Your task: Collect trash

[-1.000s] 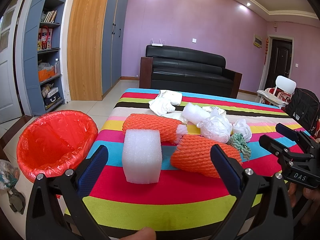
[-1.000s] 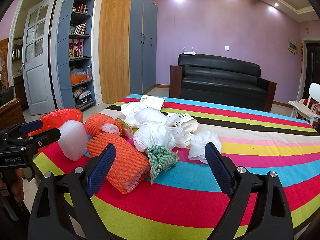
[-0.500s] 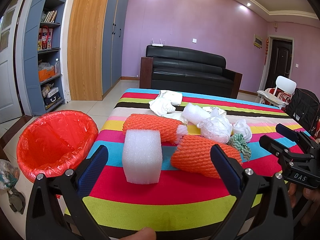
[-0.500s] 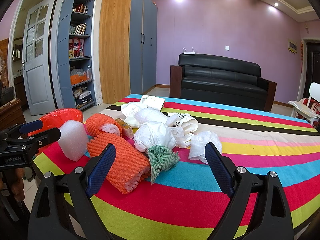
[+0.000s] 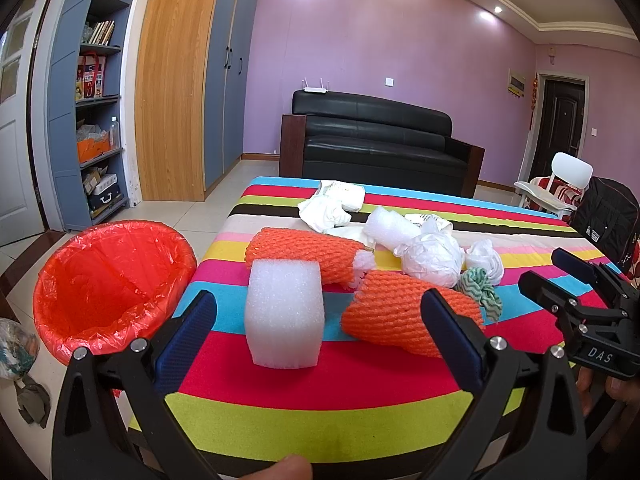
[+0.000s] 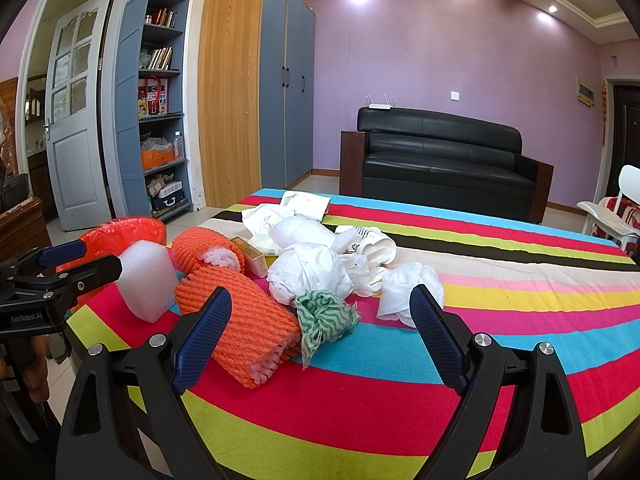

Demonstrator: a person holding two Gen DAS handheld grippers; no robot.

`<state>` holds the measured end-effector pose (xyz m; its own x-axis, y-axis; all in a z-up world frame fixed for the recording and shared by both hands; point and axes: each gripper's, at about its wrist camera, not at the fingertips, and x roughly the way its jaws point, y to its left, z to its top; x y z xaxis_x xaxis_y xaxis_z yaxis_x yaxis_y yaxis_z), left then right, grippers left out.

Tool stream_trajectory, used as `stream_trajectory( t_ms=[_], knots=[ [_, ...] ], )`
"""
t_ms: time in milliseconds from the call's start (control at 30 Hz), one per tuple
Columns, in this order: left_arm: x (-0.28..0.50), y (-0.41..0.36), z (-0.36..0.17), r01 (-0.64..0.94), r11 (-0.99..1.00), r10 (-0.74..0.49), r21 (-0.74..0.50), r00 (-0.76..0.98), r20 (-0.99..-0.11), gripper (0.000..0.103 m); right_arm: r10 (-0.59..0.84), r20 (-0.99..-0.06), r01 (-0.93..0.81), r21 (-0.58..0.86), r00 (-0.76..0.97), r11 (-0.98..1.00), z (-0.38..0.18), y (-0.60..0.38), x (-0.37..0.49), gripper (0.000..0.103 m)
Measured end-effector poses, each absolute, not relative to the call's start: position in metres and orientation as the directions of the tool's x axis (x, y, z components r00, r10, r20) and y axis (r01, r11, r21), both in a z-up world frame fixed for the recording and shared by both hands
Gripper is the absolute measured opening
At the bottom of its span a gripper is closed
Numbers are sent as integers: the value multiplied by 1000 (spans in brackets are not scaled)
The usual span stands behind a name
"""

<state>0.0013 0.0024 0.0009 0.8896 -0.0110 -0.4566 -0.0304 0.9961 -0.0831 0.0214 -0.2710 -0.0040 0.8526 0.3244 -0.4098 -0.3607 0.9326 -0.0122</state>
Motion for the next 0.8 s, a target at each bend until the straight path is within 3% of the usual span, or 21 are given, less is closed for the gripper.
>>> stream_trajectory(
  t_ms=[800],
  knots=[
    [1, 3, 1, -30, 996, -12, -84, 890, -455, 99, 325, -410, -361, -11, 852, 933, -4, -272, 21, 85]
  ],
)
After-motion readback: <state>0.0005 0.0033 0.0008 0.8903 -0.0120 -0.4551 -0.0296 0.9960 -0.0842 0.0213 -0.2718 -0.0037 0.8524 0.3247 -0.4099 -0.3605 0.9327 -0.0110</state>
